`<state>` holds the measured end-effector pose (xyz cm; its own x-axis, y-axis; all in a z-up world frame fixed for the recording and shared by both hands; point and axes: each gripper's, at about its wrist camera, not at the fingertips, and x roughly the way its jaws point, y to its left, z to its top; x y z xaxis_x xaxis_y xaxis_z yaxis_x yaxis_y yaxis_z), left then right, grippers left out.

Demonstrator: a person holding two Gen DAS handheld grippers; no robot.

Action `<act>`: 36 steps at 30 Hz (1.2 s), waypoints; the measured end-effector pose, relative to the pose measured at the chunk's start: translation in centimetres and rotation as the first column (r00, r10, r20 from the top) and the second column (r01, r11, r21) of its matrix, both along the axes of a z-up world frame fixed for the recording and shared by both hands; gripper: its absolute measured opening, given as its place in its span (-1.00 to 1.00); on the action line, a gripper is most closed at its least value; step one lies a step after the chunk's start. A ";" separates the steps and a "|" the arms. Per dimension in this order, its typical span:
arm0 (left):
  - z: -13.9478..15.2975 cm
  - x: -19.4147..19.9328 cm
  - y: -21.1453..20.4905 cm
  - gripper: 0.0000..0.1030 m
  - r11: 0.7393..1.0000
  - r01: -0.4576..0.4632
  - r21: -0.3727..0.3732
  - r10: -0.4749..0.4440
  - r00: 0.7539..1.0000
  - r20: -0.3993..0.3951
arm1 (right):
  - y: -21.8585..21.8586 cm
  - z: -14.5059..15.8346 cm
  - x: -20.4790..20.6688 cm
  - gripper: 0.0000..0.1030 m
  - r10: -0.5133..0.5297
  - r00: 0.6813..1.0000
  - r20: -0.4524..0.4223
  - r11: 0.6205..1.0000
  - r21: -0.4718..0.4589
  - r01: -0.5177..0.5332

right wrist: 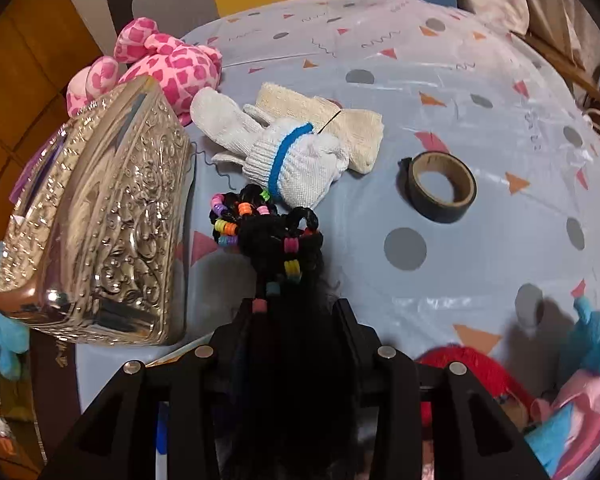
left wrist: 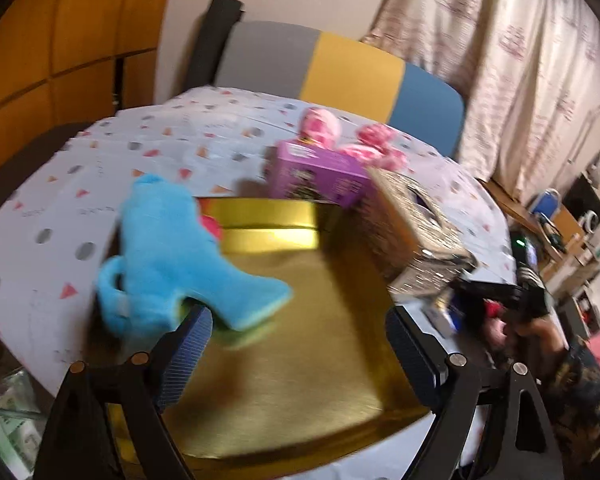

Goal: Organize soft objects
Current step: 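Lower the plush into the gold tray and open the left tool while the right tool grasps the black-haired doll, then carry the black-haired doll into the gold tray and open the right tool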

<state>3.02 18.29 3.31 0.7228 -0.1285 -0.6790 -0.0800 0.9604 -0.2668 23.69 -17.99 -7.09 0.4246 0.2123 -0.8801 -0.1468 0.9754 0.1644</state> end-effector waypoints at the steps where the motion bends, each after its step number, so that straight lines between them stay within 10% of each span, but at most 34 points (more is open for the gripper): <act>1: -0.1 0.1 -0.9 0.73 1.000 0.020 -0.003 -0.020 1.000 0.001 | 0.1 -0.1 0.0 -0.25 0.005 1.000 0.007 1.000 -0.015 -0.005; 5: -0.2 0.1 -2.9 0.73 0.999 0.050 0.014 -0.051 0.999 0.003 | 1.1 -0.2 -0.6 -0.77 0.030 0.999 0.042 0.995 -0.097 -0.025; 24: -1.7 -1.3 -0.8 0.73 0.999 -0.027 0.039 0.027 0.999 -0.016 | -3.5 11.3 -9.5 -0.83 -0.149 0.971 0.185 0.969 0.222 0.107; 36: -1.8 -1.9 0.7 0.74 0.997 -0.065 0.029 0.066 0.998 -0.025 | 15.0 12.1 -11.1 -0.83 0.250 0.950 0.186 0.923 0.251 -0.292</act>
<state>1.13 18.99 1.50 0.7109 -0.0619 -0.7006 -0.1495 0.9600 -0.2366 12.55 -2.99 5.01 0.4376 0.5592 -0.7041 -0.4418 0.8157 0.3733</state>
